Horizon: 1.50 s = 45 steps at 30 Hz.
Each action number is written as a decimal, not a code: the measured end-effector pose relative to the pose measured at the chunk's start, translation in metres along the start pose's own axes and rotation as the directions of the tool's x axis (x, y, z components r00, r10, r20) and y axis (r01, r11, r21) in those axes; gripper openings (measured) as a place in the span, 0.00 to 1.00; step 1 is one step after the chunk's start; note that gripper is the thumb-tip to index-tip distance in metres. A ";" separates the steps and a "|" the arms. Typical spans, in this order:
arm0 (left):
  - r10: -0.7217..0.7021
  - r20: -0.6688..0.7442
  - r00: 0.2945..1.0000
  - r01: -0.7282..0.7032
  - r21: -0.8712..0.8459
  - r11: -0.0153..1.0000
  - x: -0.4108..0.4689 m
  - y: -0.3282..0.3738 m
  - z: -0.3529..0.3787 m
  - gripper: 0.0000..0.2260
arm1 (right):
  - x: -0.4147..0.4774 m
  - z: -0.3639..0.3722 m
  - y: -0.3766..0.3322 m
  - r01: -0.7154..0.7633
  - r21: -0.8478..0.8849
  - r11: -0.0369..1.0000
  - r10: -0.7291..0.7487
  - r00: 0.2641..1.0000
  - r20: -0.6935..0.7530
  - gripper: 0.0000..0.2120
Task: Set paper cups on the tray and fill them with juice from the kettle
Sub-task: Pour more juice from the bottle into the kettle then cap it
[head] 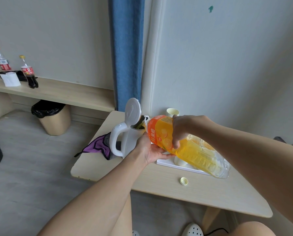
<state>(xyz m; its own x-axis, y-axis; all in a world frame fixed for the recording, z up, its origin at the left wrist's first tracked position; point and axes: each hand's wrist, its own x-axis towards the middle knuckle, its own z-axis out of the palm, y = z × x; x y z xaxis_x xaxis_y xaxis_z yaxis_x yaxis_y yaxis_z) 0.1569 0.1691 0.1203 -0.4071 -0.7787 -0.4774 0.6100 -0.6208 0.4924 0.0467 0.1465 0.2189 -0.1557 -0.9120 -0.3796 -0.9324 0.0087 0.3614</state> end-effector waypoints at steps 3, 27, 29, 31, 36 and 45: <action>0.000 0.005 1.000 0.000 0.000 1.000 0.001 0.001 0.001 0.19 | 0.001 0.000 0.000 -0.012 -0.007 1.000 0.012 1.000 -0.001 0.57; 0.011 -0.030 0.999 -0.012 -0.010 1.000 -0.001 0.001 0.009 0.18 | 0.007 -0.006 -0.003 -0.018 -0.020 1.000 0.019 0.999 0.042 0.55; 0.006 -0.029 1.000 -0.006 -0.016 1.000 -0.001 0.002 0.008 0.19 | 0.007 -0.006 -0.003 -0.021 -0.025 0.999 0.022 0.999 0.044 0.54; 0.001 -0.024 1.000 -0.002 -0.012 1.000 0.000 0.002 0.008 0.19 | 0.007 -0.006 -0.003 -0.029 -0.025 0.999 0.030 0.999 0.035 0.55; -0.003 -0.025 1.000 0.002 -0.021 1.000 0.002 0.003 0.007 0.19 | 0.006 -0.006 -0.004 -0.031 -0.029 0.999 0.032 0.999 0.032 0.57; -0.004 -0.038 0.999 0.004 -0.015 1.000 0.001 0.003 0.007 0.19 | 0.001 -0.009 -0.005 -0.031 -0.055 0.998 0.035 0.997 0.065 0.48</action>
<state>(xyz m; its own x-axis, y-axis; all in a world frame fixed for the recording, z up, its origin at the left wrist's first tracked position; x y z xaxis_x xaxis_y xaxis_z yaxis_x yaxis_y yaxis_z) 0.1537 0.1657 0.1269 -0.3837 -0.7720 -0.5067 0.6190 -0.6222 0.4793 0.0537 0.1422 0.2245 -0.2090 -0.8827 -0.4210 -0.9075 0.0146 0.4199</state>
